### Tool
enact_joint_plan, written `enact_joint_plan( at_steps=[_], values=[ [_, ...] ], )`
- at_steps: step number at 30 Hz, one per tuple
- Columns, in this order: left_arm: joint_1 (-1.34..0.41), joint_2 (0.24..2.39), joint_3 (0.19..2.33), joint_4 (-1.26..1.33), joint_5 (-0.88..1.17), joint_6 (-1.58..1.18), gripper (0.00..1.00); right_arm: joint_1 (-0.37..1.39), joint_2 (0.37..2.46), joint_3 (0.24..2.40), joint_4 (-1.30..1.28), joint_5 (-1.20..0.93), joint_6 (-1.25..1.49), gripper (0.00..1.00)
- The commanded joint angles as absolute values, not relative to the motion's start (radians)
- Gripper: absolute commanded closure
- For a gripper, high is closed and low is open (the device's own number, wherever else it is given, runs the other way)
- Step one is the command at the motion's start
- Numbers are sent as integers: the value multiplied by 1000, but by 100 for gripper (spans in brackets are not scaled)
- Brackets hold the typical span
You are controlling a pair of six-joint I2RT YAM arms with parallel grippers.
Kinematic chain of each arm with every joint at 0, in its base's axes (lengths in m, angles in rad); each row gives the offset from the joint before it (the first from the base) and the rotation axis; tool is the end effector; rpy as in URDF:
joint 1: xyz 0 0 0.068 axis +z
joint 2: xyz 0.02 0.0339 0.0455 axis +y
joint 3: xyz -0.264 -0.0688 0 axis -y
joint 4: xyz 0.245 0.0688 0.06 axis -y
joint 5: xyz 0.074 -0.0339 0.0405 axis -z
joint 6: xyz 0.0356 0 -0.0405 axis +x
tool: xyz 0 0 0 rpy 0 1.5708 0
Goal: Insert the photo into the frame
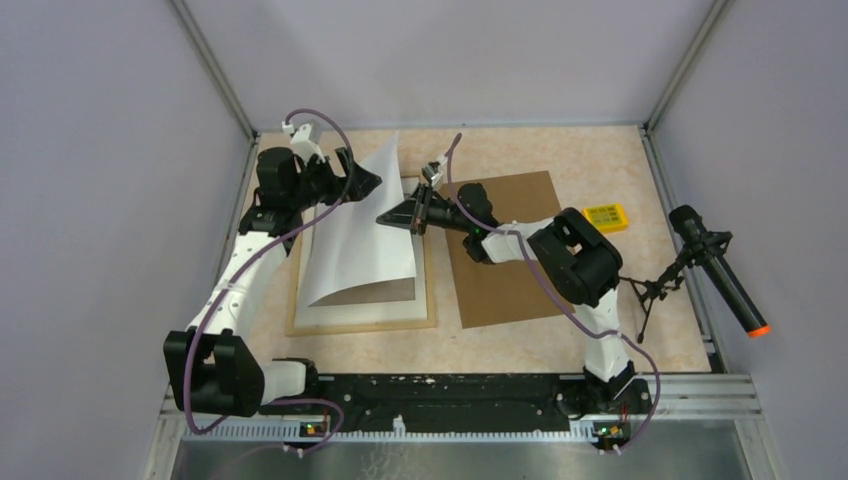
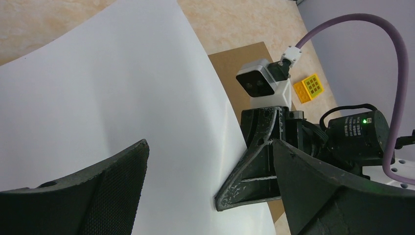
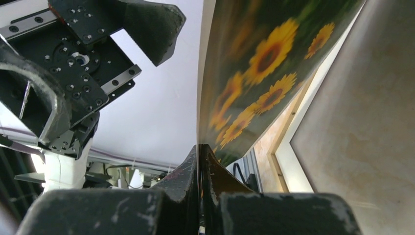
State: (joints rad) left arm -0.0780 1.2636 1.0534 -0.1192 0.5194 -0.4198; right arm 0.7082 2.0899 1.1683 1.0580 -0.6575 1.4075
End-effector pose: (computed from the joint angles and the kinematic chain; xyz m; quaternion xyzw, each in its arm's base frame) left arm 0.2893 -0.0403 0.3388 0.0135 0.8001 -0.3409 0.4933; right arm 0.3262 0.3080 0.1977 -0.0155 0.6678 0.7256 0.1651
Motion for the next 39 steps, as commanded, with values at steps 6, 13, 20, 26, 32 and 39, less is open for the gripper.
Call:
enact_joint_plan(
  at_steps=[6,13,20,26,32,39],
  values=[
    [-68,1255,1046,-71,529,-423,1,713,2158,1262,1109,-632,1474,100],
    [-64,1254,1046,-71,532,-423,1,722,2177,1282,1056,-619,1436,100],
    [-61,1255,1046,-70,538,-426,1,722,2188,1254,996,-606,1369,100],
    [-60,1257,1046,-70,538,-428,1,722,2188,1242,919,-586,1289,100],
    [-59,1258,1046,-69,538,-428,1,723,2163,1227,812,-550,1186,100],
    [-58,1260,1045,-65,544,-433,1,738,2114,1165,781,-479,1148,97]
  ],
)
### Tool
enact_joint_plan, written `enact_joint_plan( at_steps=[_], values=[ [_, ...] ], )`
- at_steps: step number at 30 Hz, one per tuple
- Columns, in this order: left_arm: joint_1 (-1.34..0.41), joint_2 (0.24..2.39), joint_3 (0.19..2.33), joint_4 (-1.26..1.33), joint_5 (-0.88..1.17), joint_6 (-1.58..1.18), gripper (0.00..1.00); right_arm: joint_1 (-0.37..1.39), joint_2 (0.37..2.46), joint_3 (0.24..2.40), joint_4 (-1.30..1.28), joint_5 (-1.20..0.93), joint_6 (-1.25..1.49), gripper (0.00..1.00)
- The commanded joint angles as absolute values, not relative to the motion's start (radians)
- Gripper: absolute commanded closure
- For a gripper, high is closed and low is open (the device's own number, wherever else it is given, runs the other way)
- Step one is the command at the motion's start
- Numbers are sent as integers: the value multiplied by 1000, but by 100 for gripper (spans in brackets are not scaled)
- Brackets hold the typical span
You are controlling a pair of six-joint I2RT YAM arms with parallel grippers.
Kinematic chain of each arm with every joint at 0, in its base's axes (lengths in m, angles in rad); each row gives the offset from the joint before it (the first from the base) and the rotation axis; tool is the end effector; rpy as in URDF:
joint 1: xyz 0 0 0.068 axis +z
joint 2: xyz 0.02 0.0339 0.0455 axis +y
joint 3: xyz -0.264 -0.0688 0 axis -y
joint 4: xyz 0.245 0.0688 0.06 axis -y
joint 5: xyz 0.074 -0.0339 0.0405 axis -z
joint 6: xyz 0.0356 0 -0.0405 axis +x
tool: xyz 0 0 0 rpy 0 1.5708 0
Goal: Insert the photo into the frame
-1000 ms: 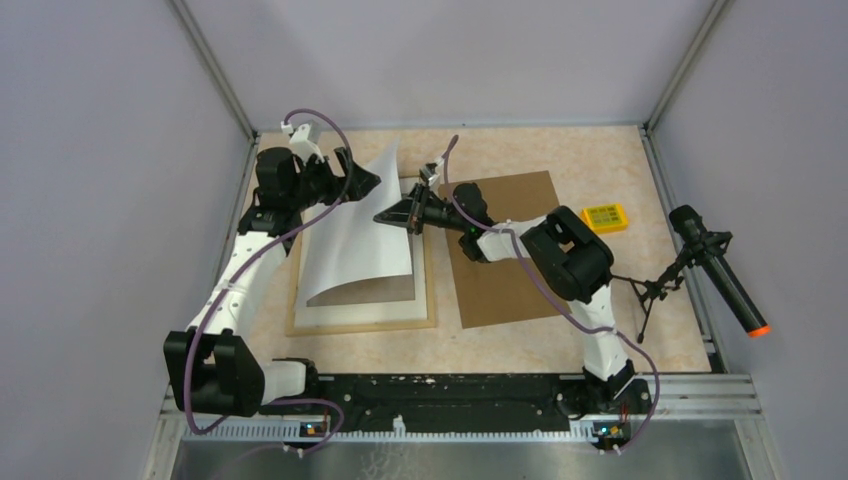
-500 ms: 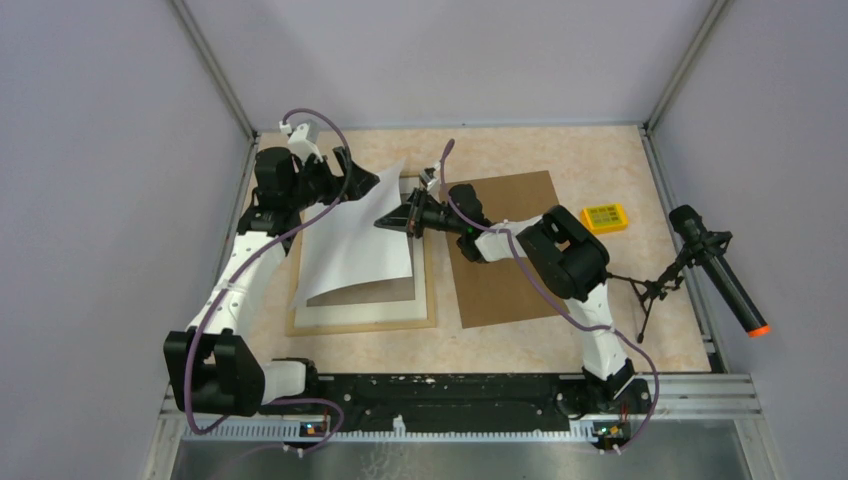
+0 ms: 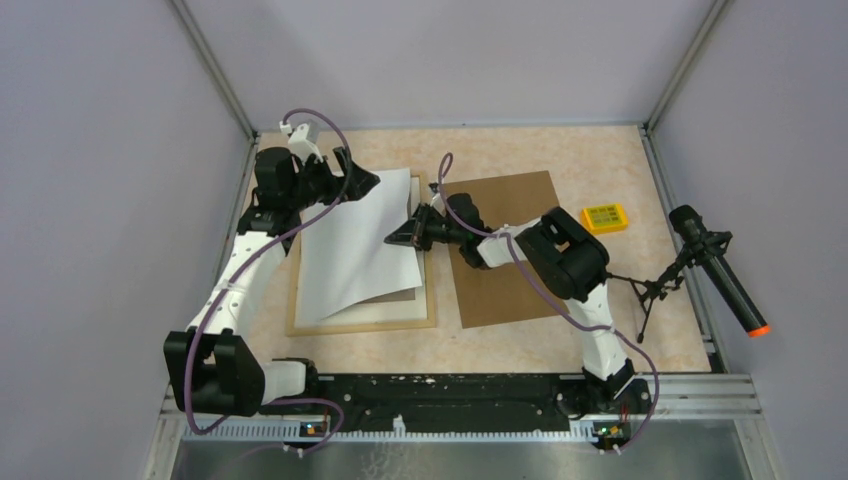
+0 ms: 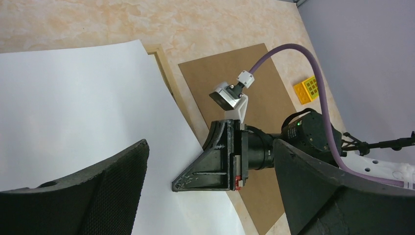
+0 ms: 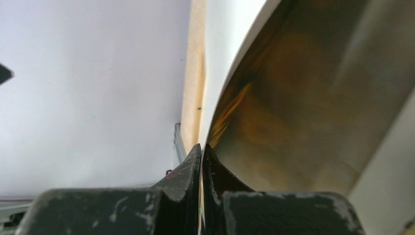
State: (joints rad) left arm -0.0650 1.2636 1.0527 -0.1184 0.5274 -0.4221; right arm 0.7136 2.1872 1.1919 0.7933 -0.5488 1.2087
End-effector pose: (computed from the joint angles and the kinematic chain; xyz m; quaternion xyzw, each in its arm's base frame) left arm 0.2897 -0.0368 0.3386 0.0097 0.7998 -0.3412 0.4938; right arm 0.3345 0.3142 0.1351 0.0167 0.7651 0.6191 0.1763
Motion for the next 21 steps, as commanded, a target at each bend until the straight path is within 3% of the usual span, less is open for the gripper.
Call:
enact_joint_plan(
  at_steps=[1,21],
  values=[
    [-58,1260,1045,-64,545,-433,1,742,2105,1154,778,-460,1145,97],
    [-58,1261,1043,-62,550,-437,1,778,1994,1043,702,-204,1120,100]
  ],
)
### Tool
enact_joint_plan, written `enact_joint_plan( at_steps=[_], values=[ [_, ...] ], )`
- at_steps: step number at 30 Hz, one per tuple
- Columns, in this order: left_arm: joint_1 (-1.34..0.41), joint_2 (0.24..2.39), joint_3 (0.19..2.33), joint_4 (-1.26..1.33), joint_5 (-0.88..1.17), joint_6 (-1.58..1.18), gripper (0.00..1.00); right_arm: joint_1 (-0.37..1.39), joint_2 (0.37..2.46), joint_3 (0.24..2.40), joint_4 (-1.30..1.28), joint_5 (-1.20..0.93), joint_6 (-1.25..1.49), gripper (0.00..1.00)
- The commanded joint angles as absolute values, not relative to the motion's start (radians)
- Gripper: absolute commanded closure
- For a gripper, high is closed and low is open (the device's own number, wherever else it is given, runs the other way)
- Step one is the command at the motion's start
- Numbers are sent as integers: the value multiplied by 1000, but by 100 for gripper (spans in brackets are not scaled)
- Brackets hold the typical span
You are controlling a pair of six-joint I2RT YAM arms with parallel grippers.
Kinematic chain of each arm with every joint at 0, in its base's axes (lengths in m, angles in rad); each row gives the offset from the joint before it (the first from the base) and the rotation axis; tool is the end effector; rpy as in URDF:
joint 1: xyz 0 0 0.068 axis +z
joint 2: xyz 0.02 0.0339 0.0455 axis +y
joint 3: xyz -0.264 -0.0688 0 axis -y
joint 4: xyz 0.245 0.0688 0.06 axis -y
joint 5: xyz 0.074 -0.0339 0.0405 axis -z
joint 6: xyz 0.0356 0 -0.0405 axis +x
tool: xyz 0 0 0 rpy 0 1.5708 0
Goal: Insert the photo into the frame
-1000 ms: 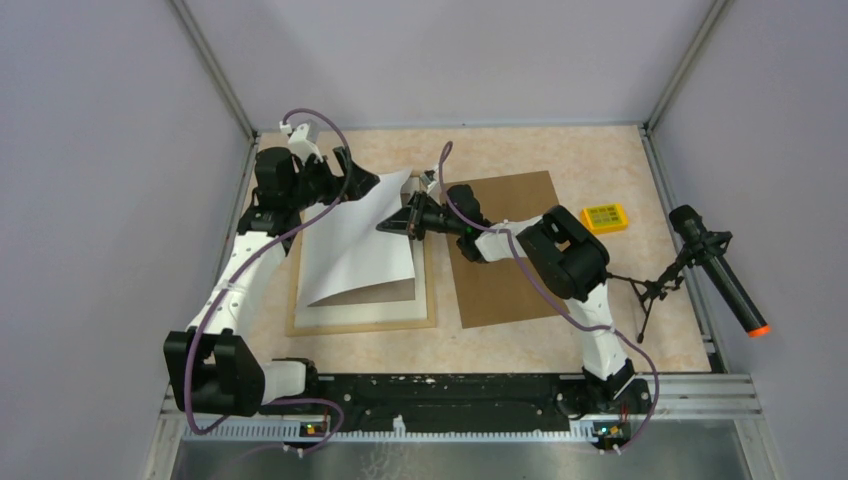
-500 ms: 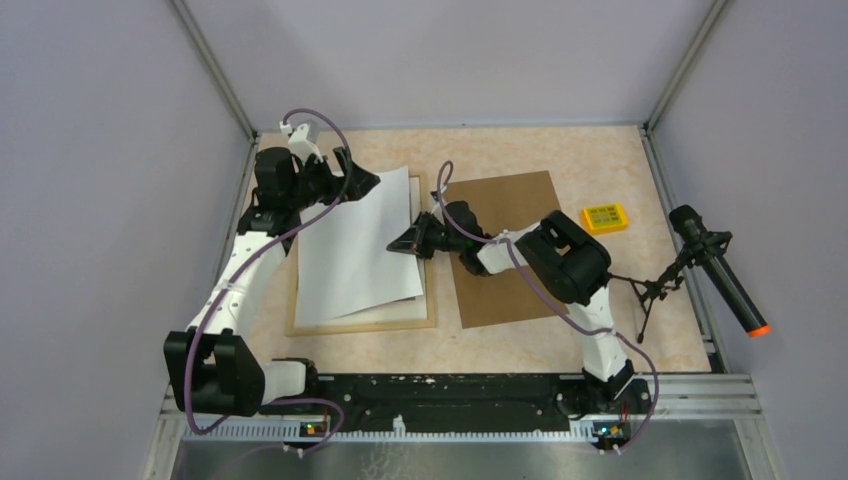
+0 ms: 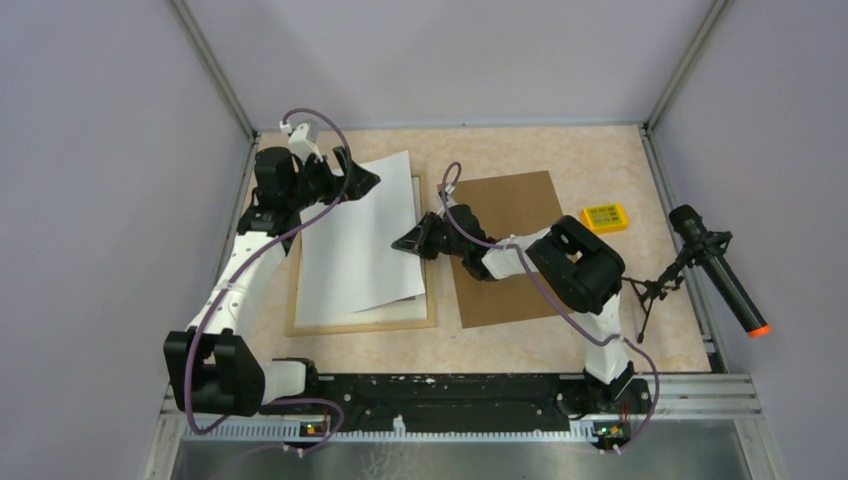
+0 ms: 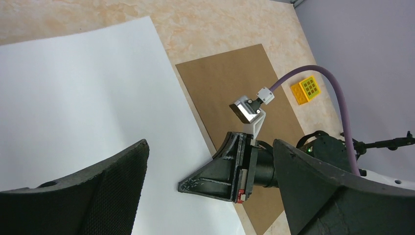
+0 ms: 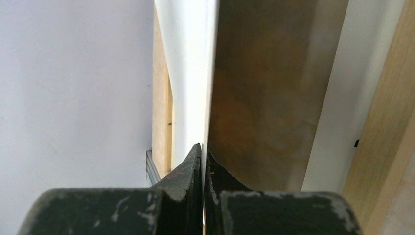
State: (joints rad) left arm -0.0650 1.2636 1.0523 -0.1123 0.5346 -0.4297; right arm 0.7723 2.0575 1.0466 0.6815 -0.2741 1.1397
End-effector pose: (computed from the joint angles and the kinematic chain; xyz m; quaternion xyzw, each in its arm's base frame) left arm 0.2897 -0.0370 0.3392 0.0097 0.7979 -0.3458 0.4936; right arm 0.2991 0.3048 0.1361 0.0691 0.8068 0.5348 0.2415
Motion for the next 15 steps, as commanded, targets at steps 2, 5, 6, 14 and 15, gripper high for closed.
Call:
enact_joint_plan(
  at_steps=[2,5,6,14,15],
  values=[
    [-58,1261,1042,-62,550,-437,1,778,1994,1042,697,-197,1127,100],
    [-58,1262,1043,-62,552,-437,1,778,1995,1044,683,-195,1135,100],
    [-57,1262,1043,-61,551,-437,1,781,1992,1043,677,-194,1137,100],
    [-57,1263,1042,-60,556,-441,1,787,1958,1007,671,-189,1162,96],
    [-57,1263,1042,-59,557,-442,1,789,1958,1006,676,-193,1165,91]
  ],
)
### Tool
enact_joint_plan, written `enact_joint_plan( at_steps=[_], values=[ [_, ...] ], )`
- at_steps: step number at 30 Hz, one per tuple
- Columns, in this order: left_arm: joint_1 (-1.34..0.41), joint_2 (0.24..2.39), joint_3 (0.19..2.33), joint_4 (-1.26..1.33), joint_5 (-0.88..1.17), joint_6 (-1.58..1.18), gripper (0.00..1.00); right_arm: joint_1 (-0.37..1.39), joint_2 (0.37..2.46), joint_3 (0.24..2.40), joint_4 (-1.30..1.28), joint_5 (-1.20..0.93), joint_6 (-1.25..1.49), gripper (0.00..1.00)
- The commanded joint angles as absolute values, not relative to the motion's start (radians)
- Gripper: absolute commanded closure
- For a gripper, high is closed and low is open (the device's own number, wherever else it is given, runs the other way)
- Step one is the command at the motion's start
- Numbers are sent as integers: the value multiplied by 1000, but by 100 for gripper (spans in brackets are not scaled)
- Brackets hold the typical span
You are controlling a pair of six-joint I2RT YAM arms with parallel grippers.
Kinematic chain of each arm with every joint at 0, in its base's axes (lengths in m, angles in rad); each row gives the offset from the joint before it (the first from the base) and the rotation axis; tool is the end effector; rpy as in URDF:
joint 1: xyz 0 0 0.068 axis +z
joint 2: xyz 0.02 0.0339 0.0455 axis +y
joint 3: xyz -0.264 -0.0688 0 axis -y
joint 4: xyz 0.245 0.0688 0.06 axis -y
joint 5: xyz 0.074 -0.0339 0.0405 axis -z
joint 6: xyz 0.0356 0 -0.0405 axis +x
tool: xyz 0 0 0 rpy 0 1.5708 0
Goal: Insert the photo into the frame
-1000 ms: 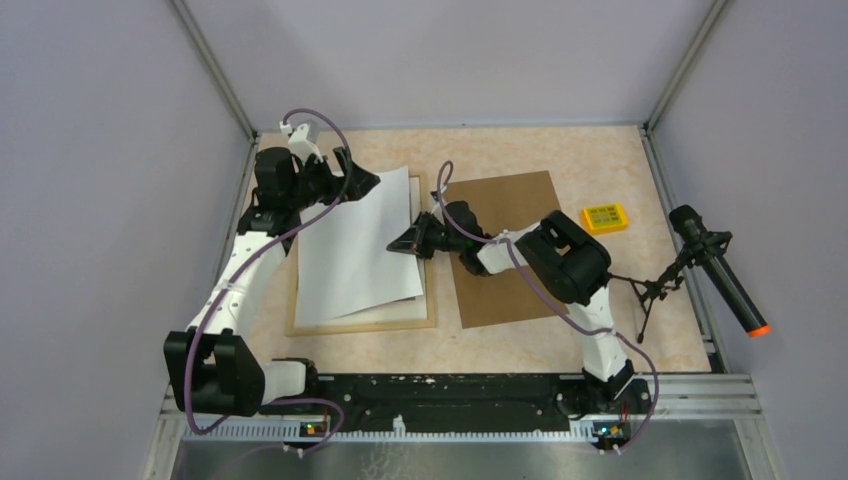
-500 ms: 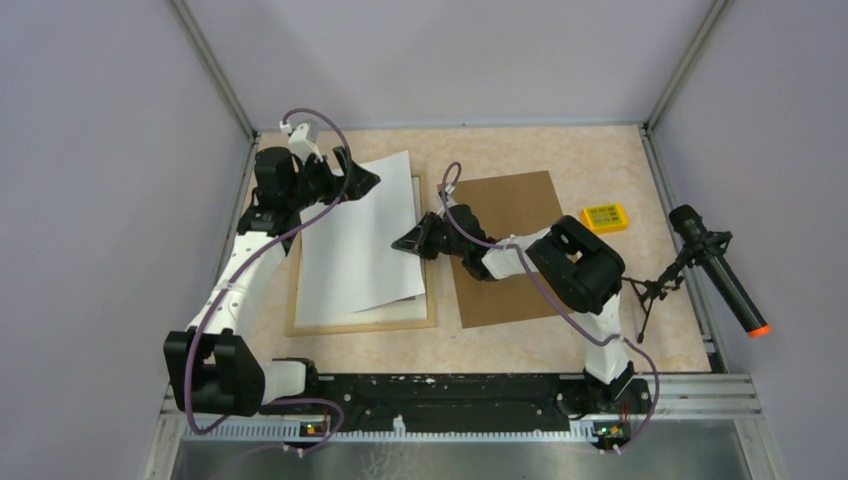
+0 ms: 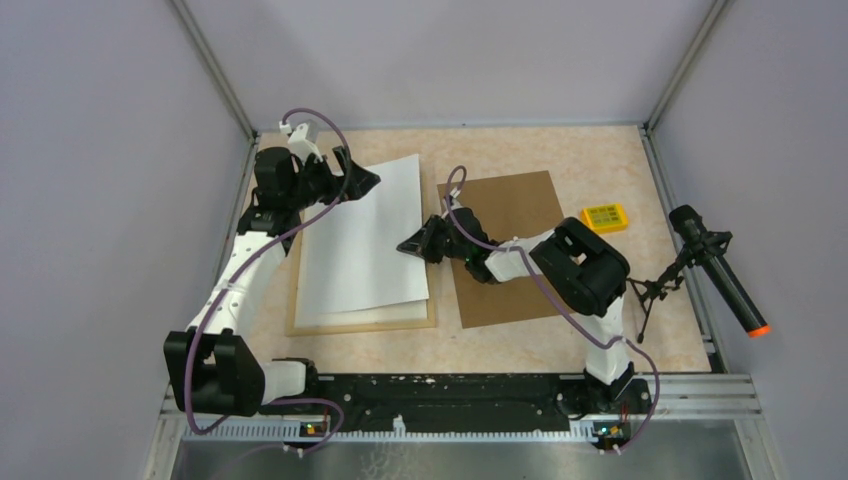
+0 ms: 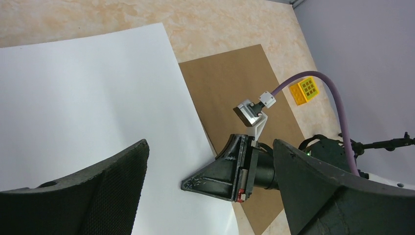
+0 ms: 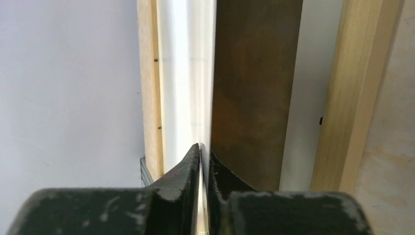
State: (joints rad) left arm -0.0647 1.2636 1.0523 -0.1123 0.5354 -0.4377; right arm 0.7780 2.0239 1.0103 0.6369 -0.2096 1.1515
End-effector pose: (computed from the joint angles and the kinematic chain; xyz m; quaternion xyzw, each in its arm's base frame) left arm 0.2897 -0.0370 0.3392 0.0066 0.7979 -0.3480 0.4921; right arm 0.2920 0.2981 0.1346 0.0949 0.8191 0.5088 0.2474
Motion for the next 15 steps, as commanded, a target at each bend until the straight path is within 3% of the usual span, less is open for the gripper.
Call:
enact_joint_plan(
  at_steps=[1,4,8,15],
  values=[
    [-57,1262,1042,-58,557,-441,1,789,1959,1006,680,-197,1169,87],
    [-57,1264,1042,-59,558,-442,1,795,1958,1005,690,-206,1177,80],
    [-57,1263,1042,-59,557,-442,1,801,1968,1030,683,-220,1170,79],
    [-57,1266,1040,-57,561,-443,1,802,1968,1028,692,-282,1194,97]
  ],
)
